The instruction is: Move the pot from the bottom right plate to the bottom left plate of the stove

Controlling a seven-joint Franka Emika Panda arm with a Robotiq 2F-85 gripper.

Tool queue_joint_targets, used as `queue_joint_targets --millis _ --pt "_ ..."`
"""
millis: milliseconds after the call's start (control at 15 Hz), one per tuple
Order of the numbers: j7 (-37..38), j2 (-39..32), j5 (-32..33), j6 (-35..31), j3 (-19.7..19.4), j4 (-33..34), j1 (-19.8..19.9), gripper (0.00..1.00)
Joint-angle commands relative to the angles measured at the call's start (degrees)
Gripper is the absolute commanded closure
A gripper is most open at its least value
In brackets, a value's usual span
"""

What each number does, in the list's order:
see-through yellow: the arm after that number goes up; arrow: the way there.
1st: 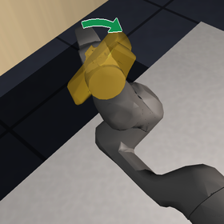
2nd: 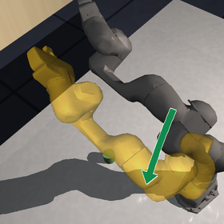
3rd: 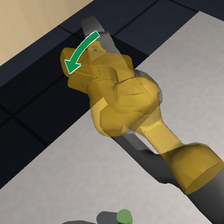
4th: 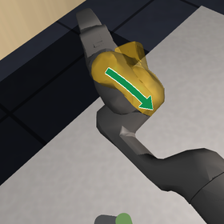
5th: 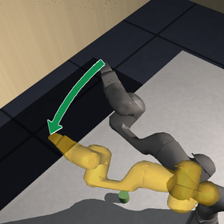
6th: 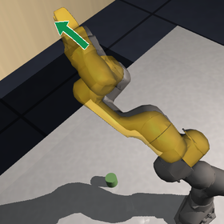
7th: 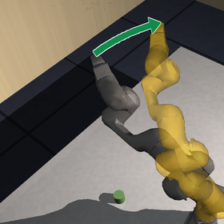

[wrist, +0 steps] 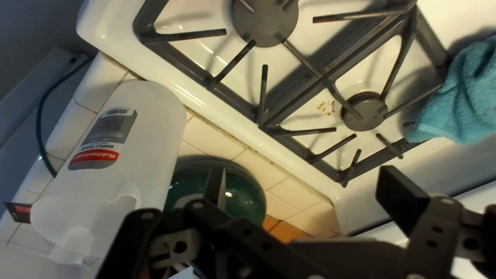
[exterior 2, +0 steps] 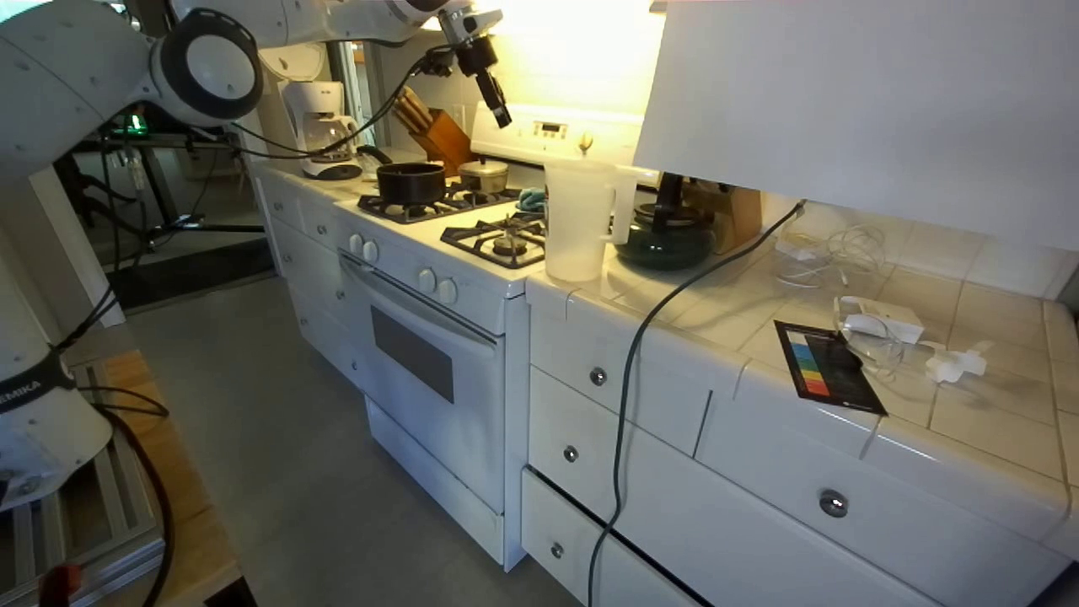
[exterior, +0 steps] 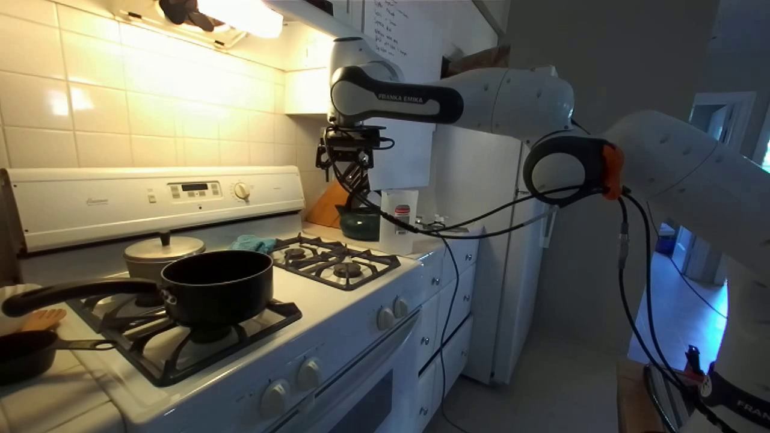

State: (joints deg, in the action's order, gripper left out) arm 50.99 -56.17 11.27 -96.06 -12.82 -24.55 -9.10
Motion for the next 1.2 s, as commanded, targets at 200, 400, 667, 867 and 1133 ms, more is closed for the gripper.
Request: queue_joint_targets --millis 200,400,667,867,1133 --pt "-8.0 -1.5 -2.3 -2.0 6.6 -0.3 -3.6 0.00" --pt "-14.7 -1.3 -1.6 -0.9 7.8 -0.6 -6.3 0.00" --pt "-19.4 -0.4 0.4 2.8 6.4 -0.8 -10.5 0.00" --pt "-20.0 -0.6 1.8 4.3 5.2 -0.3 -13.0 0.00" --pt "-26.9 -1.1 3.7 1.0 5.0 -0.1 -15.3 0.00"
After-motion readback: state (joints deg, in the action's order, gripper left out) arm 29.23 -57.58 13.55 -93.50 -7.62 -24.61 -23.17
